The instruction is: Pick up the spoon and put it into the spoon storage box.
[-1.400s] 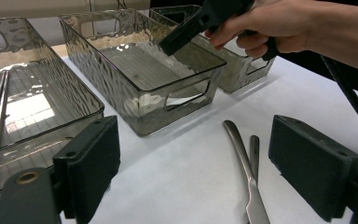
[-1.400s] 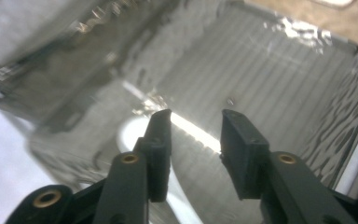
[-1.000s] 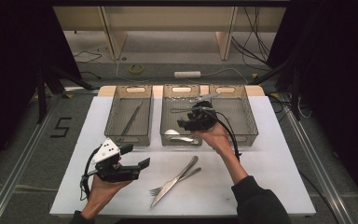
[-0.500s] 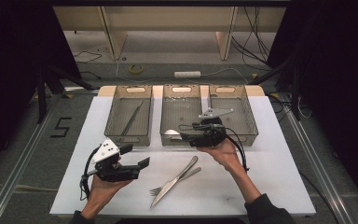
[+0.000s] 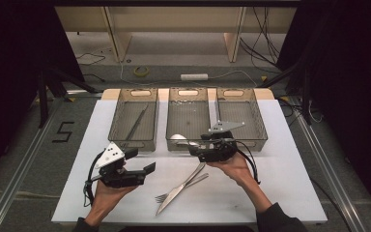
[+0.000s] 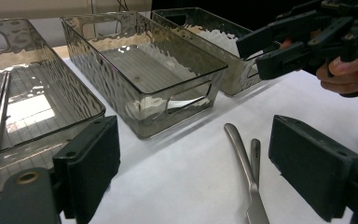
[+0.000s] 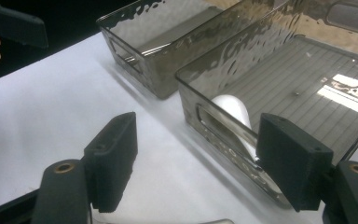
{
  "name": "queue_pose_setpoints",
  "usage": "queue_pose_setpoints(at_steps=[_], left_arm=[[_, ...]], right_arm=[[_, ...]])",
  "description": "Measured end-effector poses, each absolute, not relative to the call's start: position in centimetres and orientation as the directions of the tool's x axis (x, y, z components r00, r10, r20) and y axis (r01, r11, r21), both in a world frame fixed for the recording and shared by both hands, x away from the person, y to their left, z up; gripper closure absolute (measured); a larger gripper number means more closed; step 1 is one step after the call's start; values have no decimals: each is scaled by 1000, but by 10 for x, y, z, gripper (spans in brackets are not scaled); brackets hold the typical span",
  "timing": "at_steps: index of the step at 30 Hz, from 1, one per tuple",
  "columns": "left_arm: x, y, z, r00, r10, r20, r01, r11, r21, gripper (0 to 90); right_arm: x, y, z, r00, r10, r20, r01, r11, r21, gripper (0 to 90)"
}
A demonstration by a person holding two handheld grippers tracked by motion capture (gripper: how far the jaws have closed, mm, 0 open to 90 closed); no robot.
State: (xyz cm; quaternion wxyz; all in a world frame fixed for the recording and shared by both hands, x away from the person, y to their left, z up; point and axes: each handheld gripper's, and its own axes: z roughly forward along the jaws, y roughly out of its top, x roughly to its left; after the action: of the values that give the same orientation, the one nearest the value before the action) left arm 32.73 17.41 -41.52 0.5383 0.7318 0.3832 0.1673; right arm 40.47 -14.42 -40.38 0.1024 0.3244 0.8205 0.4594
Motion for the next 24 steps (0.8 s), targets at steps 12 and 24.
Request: queue_pose_setpoints(at_steps=[12, 24], left_arm=[[328, 174, -415, 645, 744, -174, 382, -117, 917, 162], [328, 174, -415, 653, 739, -169, 381, -127, 916, 162]], right_arm=[[399, -141, -414, -780, 611, 133, 448, 397, 801, 280], [399, -138, -430, -779, 613, 133, 481, 447, 754, 280]])
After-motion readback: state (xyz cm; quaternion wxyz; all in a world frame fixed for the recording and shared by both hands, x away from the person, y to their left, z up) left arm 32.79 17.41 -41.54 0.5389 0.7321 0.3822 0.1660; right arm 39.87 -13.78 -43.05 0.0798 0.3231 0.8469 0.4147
